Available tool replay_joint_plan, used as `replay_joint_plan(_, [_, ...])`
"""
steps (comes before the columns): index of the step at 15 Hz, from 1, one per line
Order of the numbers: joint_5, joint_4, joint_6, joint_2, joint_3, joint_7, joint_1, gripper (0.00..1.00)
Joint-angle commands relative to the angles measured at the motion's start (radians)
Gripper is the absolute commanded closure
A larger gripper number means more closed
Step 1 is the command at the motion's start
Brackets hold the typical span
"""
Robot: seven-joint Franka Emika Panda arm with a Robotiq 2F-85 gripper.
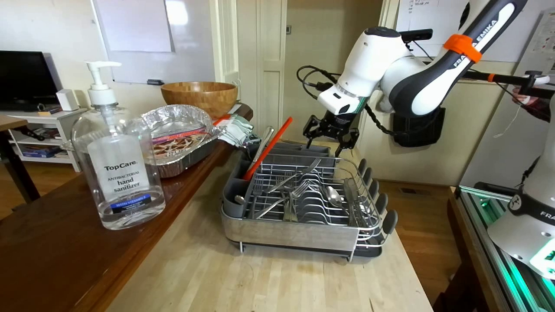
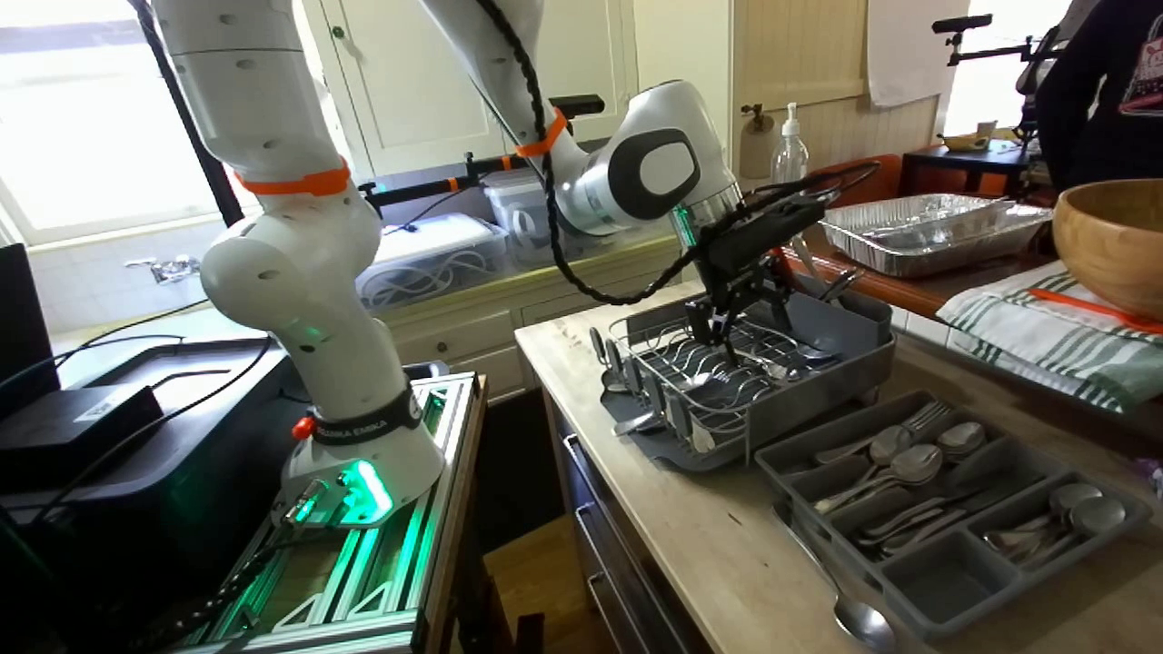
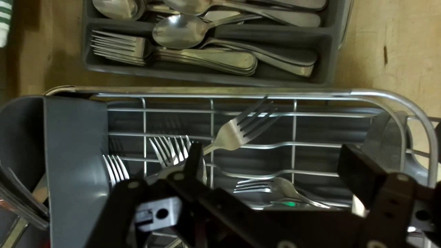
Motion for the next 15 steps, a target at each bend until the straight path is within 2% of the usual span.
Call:
replay_joint_plan(1, [-0.009,0.067,-0.009,0.095,0.007,0.004,0.013,0.0])
replay_joint_plan(3, [0.024,0.079,-0.009,0.129,0.018,-0.042,0.012,0.0])
replay_joint_plan(6, [0.016,0.095,0.004,0.167,0.02,-0.08,0.0,0.0])
replay_joint_plan(13, [-0.012,0.147,0.014,0.214,-0.004,-0.077,-0.002,0.0])
replay_joint_plan(15, [-0.009,0.153,0.018,0.224,-0.004,-0.082,-0.007,0.04])
